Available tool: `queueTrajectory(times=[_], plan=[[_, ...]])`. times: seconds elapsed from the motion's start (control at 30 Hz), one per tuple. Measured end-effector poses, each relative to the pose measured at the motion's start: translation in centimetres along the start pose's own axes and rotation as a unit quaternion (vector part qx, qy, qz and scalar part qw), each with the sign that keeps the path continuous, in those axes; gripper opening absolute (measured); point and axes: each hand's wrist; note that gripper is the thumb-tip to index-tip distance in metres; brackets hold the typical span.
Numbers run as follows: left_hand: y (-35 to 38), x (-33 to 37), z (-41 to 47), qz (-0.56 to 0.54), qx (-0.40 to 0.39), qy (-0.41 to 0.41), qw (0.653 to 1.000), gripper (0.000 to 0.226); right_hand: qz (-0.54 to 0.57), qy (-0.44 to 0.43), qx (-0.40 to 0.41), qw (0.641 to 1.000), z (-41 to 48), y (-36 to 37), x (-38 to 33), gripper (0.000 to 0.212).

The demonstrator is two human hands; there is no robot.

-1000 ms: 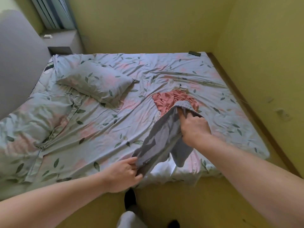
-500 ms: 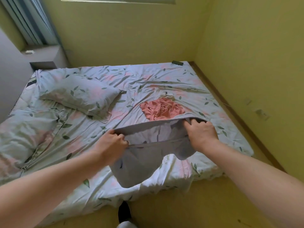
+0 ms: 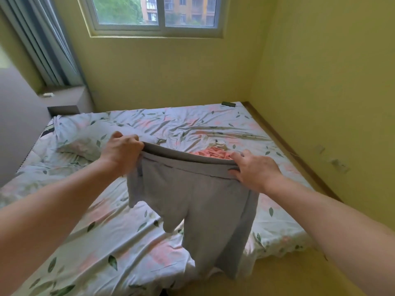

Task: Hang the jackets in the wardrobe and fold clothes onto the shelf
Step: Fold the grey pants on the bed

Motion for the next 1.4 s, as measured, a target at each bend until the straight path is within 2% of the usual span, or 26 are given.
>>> queueTrajectory(times=[0.1,0.2,0.27,0.33,0.43,0.53,0.7,0.83,0.9,1.03,1.17,1.27,1.33,1.4], plan=[[-0.5,-0.7,0.2,-0.015,-0.005,0.001,1.000,0.018,-0.029,-0.018,-0.007,0.999,0.6,-1.3,-0.1,0.034],[-0.6,-1.6,0.5,0.021,-0.012,0.045,0.999,0.028,-0.069,-0.023,-0.012,0.997,1.0,-2.2,0.1,0.036],[-0.5,-2.3,0.6,0.018,-0.004,0.075,0.997,0.037,-0.088,-0.004,-0.010,0.996,1.3,-2.4,0.3,0.039],[-0.3,-2.7,0.8,-0.006,0.012,0.100,0.995,0.037,-0.090,0.039,-0.020,0.995,1.5,-2.7,0.6,0.045],[-0.3,-3.2,1.6,-0.087,-0.013,0.119,0.989,0.029,-0.076,0.092,-0.028,0.992,1.7,-3.6,0.6,0.054],[-1.0,-3.0,2.1,-0.188,-0.053,0.109,0.975,0.021,-0.054,0.119,-0.029,0.991,1.8,-4.2,0.4,0.048],[-1.9,-1.8,2.3,-0.267,0.015,0.123,0.956,0.037,-0.068,0.148,-0.029,0.986,2.2,-5.3,0.1,0.046],[-1.5,-1.1,2.3,-0.283,0.045,0.107,0.952,0.018,-0.100,0.124,-0.031,0.987,3.0,-4.5,0.3,0.025],[-1.5,-0.7,2.1,-0.294,0.055,0.101,0.949,0.026,-0.113,0.096,-0.021,0.989,2.8,-4.1,0.4,0.019],[-1.6,-0.1,2.0,-0.348,0.055,0.054,0.934,0.035,-0.096,0.032,-0.027,0.995,1.8,-4.1,0.0,0.020],[-2.0,0.0,2.3,-0.432,-0.001,0.002,0.902,0.053,-0.079,0.043,-0.047,0.995,1.1,-3.7,-0.2,0.025],[-2.6,0.1,2.1,-0.388,-0.048,-0.031,0.920,0.040,-0.077,0.052,-0.079,0.993,0.8,-3.7,-0.1,0.021],[-3.1,0.7,1.7,-0.375,-0.047,-0.025,0.926,0.043,-0.093,0.058,-0.091,0.990,0.8,-3.4,-0.1,0.023],[-3.7,1.6,1.4,-0.399,-0.036,-0.021,0.916,0.049,-0.095,0.073,-0.089,0.989,0.6,-3.1,-0.1,0.020]])
Point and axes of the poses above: each hand's wrist, its own z-axis towards the middle knuckle, its own y-axis out of the palm, x = y × z, and after that the axes turned 14 degrees about -x, right-handed
